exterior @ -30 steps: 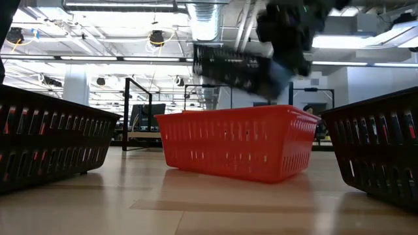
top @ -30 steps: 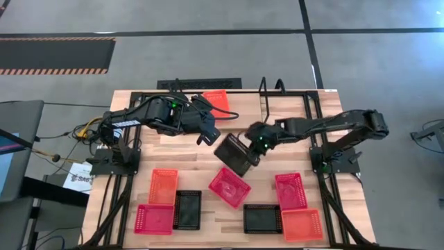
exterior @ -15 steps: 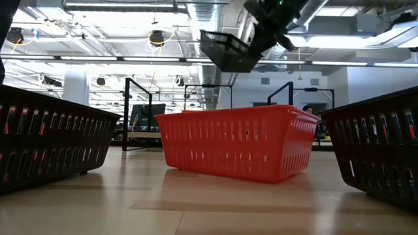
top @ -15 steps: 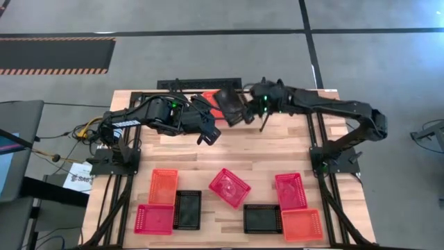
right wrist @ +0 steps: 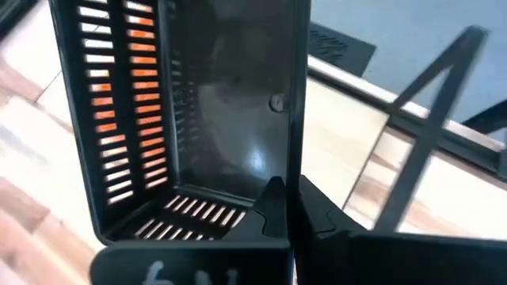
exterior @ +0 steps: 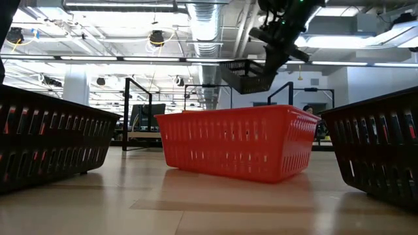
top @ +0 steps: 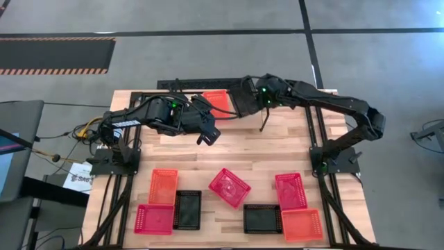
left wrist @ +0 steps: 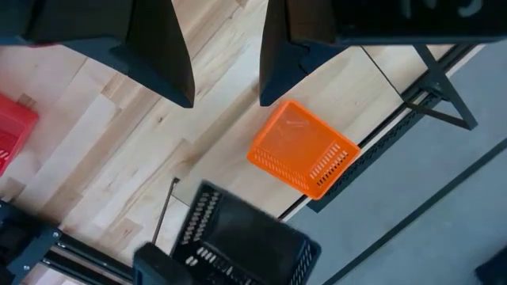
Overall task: Stack baskets on shelf by color
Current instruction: Put the top center black bin on the shelf
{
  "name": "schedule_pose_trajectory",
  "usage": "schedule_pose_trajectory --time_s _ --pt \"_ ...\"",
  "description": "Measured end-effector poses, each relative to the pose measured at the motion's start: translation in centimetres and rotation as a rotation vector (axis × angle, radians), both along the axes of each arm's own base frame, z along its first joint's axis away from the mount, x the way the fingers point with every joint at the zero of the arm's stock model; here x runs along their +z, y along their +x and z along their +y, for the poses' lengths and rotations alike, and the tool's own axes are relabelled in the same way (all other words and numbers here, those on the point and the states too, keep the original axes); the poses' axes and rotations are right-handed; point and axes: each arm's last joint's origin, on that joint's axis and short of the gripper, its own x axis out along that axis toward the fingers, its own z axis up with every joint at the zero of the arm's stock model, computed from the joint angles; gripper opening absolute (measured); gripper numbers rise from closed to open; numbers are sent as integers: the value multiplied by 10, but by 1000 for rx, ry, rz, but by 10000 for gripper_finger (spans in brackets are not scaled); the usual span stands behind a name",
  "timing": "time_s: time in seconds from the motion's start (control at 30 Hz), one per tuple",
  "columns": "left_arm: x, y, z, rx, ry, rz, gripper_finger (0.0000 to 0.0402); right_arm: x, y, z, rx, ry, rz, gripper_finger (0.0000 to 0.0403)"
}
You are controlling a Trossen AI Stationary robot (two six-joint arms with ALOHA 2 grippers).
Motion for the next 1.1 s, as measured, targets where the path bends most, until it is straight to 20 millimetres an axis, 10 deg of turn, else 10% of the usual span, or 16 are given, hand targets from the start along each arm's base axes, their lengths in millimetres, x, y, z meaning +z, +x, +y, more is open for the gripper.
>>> schedule_pose_trajectory --time_s 0.57,1.1 --pt "0 0 0 -16 11 12 132 20 47 11 349 42 -468 3" --pt "0 0 0 -16 12 12 132 -47 87 -13 413 214 -391 3"
